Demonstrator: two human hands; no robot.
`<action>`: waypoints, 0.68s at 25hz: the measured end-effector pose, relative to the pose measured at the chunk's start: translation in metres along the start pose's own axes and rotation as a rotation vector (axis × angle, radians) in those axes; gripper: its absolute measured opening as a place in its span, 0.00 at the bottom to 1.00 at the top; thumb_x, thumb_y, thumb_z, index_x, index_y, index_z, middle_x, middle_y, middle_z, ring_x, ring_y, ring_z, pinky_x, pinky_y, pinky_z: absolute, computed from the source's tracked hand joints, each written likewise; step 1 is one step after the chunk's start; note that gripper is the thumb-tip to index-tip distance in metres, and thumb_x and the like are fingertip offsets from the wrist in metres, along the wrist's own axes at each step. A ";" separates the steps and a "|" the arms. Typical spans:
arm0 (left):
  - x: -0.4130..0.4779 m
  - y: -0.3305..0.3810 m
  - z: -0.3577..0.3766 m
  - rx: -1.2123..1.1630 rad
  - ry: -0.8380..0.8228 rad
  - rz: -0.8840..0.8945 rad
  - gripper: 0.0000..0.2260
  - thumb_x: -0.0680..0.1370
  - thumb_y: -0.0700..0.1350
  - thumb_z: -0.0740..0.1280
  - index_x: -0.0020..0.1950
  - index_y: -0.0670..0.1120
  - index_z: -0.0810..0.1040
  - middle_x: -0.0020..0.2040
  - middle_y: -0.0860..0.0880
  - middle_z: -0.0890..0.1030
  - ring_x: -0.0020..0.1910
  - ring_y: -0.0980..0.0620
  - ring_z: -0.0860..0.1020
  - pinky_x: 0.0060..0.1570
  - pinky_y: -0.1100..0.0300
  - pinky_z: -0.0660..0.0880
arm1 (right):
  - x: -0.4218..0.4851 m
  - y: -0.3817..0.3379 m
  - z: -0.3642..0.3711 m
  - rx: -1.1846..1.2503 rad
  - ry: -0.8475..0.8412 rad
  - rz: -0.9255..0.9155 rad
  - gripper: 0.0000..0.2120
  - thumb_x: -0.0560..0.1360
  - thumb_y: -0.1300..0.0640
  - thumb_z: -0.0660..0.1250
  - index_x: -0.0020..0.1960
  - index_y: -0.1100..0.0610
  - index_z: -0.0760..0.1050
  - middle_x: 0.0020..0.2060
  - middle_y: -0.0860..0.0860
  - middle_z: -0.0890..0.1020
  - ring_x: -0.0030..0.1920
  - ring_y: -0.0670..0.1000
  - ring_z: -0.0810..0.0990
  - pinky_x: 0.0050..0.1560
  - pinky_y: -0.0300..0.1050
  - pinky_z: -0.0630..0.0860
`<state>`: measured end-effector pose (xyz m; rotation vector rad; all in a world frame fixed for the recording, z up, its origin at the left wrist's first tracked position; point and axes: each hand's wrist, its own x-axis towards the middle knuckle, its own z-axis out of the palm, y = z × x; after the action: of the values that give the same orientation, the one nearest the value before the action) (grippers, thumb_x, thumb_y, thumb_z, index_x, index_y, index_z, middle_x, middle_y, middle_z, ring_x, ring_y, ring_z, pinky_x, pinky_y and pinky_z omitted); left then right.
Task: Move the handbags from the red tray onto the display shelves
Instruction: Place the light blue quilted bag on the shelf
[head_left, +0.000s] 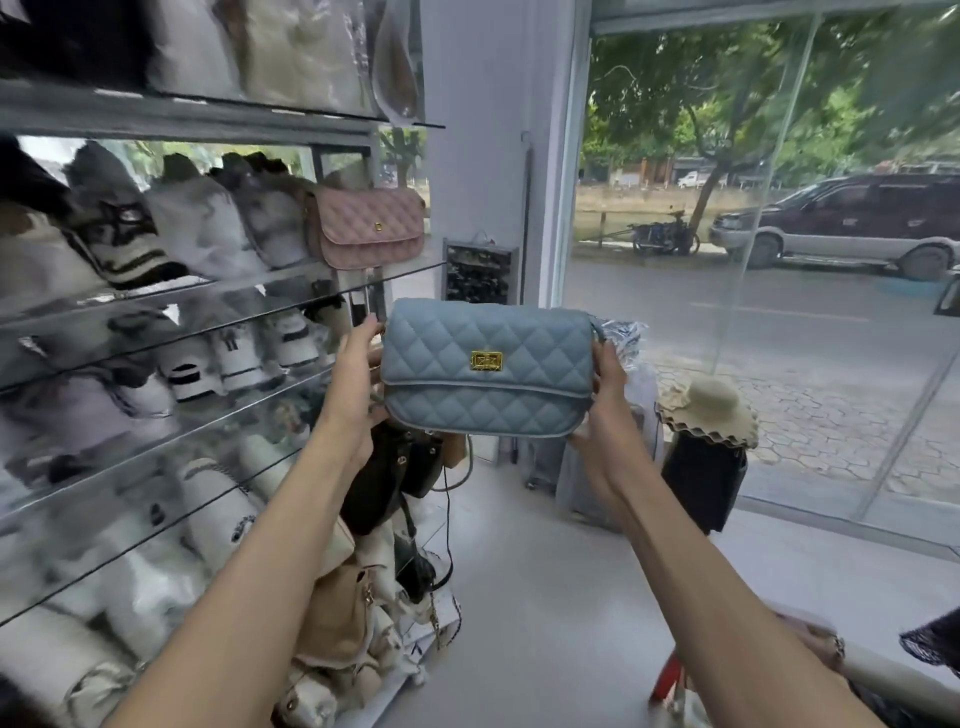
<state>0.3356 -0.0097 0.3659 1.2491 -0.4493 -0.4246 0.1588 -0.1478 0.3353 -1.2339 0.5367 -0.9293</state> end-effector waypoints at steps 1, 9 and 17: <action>0.003 0.009 -0.010 -0.003 0.019 0.007 0.20 0.81 0.61 0.59 0.65 0.51 0.77 0.43 0.56 0.82 0.36 0.59 0.77 0.36 0.59 0.71 | 0.004 -0.001 0.012 0.009 -0.020 -0.007 0.32 0.74 0.25 0.57 0.71 0.41 0.72 0.66 0.46 0.81 0.65 0.49 0.80 0.67 0.59 0.76; 0.031 0.071 -0.096 0.044 0.085 0.118 0.21 0.80 0.63 0.60 0.66 0.52 0.78 0.57 0.51 0.83 0.52 0.53 0.81 0.43 0.55 0.75 | 0.018 -0.002 0.122 -0.031 -0.167 -0.065 0.31 0.76 0.28 0.57 0.71 0.44 0.74 0.65 0.47 0.82 0.64 0.49 0.82 0.65 0.59 0.78; 0.064 0.109 -0.154 0.099 0.111 0.208 0.17 0.82 0.61 0.59 0.63 0.53 0.74 0.57 0.50 0.81 0.52 0.52 0.79 0.40 0.55 0.74 | 0.045 0.000 0.201 -0.045 -0.221 -0.096 0.34 0.72 0.26 0.58 0.75 0.37 0.68 0.72 0.48 0.73 0.68 0.51 0.76 0.68 0.61 0.74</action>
<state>0.4797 0.1076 0.4381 1.2998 -0.5042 -0.1571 0.3406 -0.0735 0.3968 -1.3935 0.3272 -0.8508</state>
